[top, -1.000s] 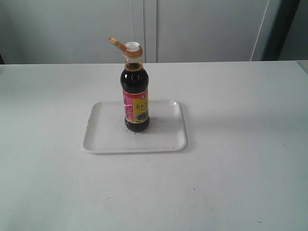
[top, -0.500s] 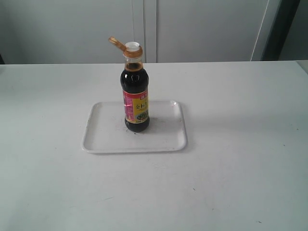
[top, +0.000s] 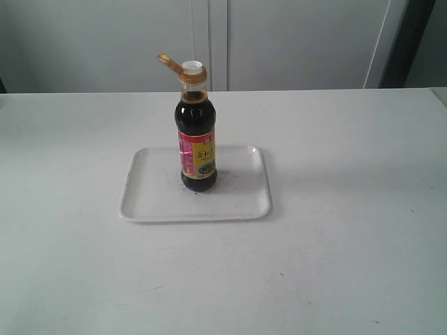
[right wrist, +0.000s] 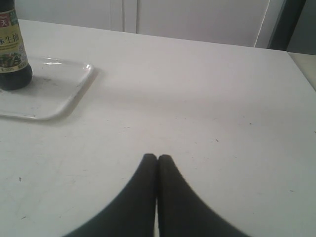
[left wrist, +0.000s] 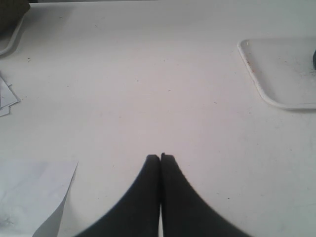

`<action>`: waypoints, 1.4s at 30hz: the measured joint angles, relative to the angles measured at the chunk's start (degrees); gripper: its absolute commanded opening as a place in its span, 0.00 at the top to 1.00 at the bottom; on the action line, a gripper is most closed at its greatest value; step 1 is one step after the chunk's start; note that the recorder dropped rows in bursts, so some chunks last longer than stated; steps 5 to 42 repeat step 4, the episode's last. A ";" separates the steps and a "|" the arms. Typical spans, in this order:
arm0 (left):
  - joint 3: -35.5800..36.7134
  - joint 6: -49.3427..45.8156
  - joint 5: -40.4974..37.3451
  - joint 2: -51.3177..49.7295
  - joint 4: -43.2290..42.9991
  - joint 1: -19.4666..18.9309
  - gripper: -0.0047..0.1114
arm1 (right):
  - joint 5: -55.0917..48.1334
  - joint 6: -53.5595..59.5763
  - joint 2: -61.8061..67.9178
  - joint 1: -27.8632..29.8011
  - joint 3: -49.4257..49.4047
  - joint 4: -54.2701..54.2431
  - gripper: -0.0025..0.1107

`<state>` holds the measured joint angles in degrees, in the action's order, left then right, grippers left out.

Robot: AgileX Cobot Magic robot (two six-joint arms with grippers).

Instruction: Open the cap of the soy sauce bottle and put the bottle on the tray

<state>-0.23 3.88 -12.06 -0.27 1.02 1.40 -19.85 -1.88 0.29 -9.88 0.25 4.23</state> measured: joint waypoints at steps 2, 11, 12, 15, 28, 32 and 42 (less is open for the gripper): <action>0.00 0.00 0.00 0.00 0.00 0.00 0.96 | 0.00 0.00 0.00 0.00 0.00 -0.10 0.98; 0.00 0.00 0.00 0.00 0.00 0.00 0.96 | 0.00 0.00 0.00 0.00 0.00 -0.10 0.98; 0.00 0.00 0.00 0.00 0.00 0.00 0.96 | 0.00 0.00 0.00 0.00 0.00 -0.10 0.98; 0.00 0.00 0.00 0.00 0.00 0.00 0.96 | 0.00 0.00 0.00 0.00 0.00 -0.10 0.98; 0.00 0.00 0.00 0.00 0.00 0.00 0.96 | 0.00 0.00 0.00 0.00 0.00 -0.10 0.98; 0.00 0.00 0.00 0.00 0.00 0.00 0.96 | 0.00 0.00 0.00 0.00 0.00 -0.10 0.98; 0.00 0.00 0.00 0.00 0.00 0.00 0.96 | 0.00 0.00 0.00 0.00 0.00 -0.10 0.98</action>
